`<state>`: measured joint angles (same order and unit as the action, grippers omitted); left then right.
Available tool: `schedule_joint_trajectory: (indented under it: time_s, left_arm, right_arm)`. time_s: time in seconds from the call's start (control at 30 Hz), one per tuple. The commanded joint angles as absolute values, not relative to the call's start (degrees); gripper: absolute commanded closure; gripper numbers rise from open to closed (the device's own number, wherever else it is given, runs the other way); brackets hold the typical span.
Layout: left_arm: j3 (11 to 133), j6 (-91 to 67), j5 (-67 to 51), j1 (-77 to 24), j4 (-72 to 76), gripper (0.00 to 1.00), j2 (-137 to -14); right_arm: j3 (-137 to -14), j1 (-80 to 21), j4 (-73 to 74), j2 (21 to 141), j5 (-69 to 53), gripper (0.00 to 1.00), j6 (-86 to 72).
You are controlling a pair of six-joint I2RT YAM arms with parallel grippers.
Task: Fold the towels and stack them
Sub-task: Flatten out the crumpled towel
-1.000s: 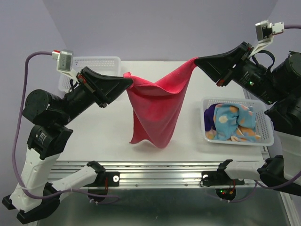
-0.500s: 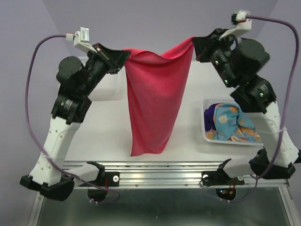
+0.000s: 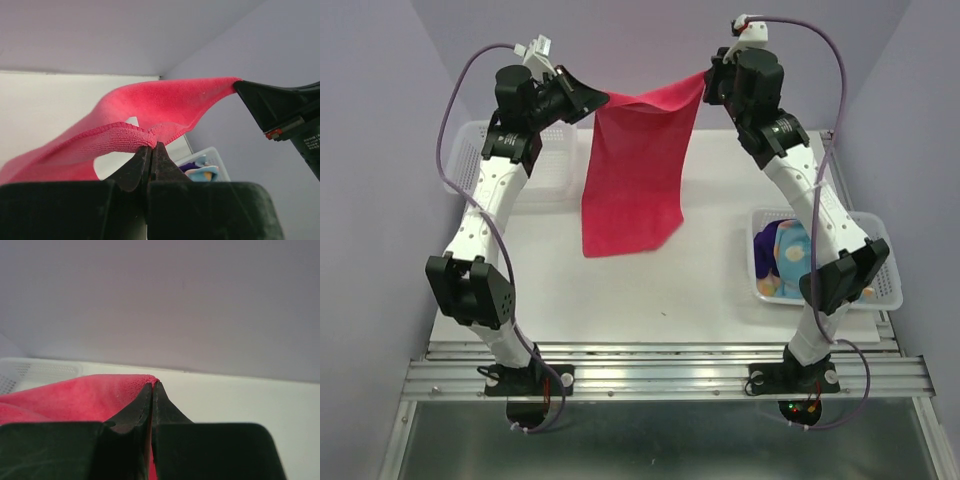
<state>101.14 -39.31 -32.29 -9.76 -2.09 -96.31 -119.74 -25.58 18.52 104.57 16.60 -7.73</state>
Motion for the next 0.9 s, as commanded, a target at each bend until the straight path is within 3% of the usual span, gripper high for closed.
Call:
schedule_joint_trajectory:
  time_s: [0.0,0.33,0.67,0.87]
  left_arm:
    - [103.55,-39.64,-38.32,-9.93,7.73,1.00,-85.44]
    - [91.24,-43.41,-39.90,-10.11,9.40,1.00,-68.93]
    - [89.82,-47.64,-42.27,-16.69,9.32,1.00,-57.05]
    - [90.35,-47.99,-41.66,-17.40,7.91,1.00,-53.97]
  right_arm:
    - [-125.26,-26.28,10.89,93.61,11.87,0.99,-7.46]
    - [-112.41,-26.28,15.99,76.49,0.28,0.99,-15.72]
    - [-120.75,-26.28,27.33,69.27,-13.70,0.99,-23.46]
    - [-120.94,-26.28,26.63,66.19,-10.65,0.99,-25.14]
